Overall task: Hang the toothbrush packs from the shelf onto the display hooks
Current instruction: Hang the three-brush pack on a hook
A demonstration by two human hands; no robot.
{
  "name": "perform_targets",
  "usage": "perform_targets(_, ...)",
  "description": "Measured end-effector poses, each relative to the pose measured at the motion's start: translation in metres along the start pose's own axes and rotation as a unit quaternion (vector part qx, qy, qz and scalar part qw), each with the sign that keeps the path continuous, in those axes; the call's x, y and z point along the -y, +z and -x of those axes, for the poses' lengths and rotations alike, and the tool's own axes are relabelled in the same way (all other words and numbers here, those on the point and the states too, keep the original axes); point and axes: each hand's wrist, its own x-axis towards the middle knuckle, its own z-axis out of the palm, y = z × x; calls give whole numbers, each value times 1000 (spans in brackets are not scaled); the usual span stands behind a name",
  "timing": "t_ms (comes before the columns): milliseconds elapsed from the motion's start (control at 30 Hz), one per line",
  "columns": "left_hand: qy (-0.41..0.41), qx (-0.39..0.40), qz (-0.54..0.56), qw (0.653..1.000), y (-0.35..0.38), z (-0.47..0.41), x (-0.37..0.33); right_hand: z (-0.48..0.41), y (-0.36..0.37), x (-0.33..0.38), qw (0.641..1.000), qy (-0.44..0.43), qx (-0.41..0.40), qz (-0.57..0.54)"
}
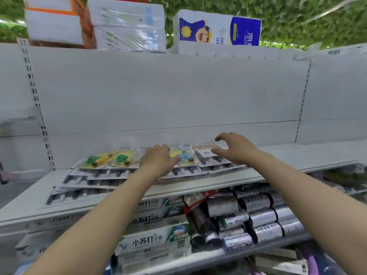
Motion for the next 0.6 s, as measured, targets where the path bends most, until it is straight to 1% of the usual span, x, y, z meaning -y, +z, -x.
perform_targets(167, -23, 29, -9, 999, 23, -41, -6, -38, 33, -18, 999, 19, 28, -31)
perform_targets(300, -66, 30, -27, 997, 32, -57, -20, -54, 51, -33, 998, 36, 17, -54)
perform_targets(433, -74, 18, -57, 995, 41, -66, -25, -59, 61, -45, 997, 43, 3, -64)
perform_targets(600, -100, -4, 14, 995, 45, -70, -32, -59, 65, -56, 993, 97, 8, -62)
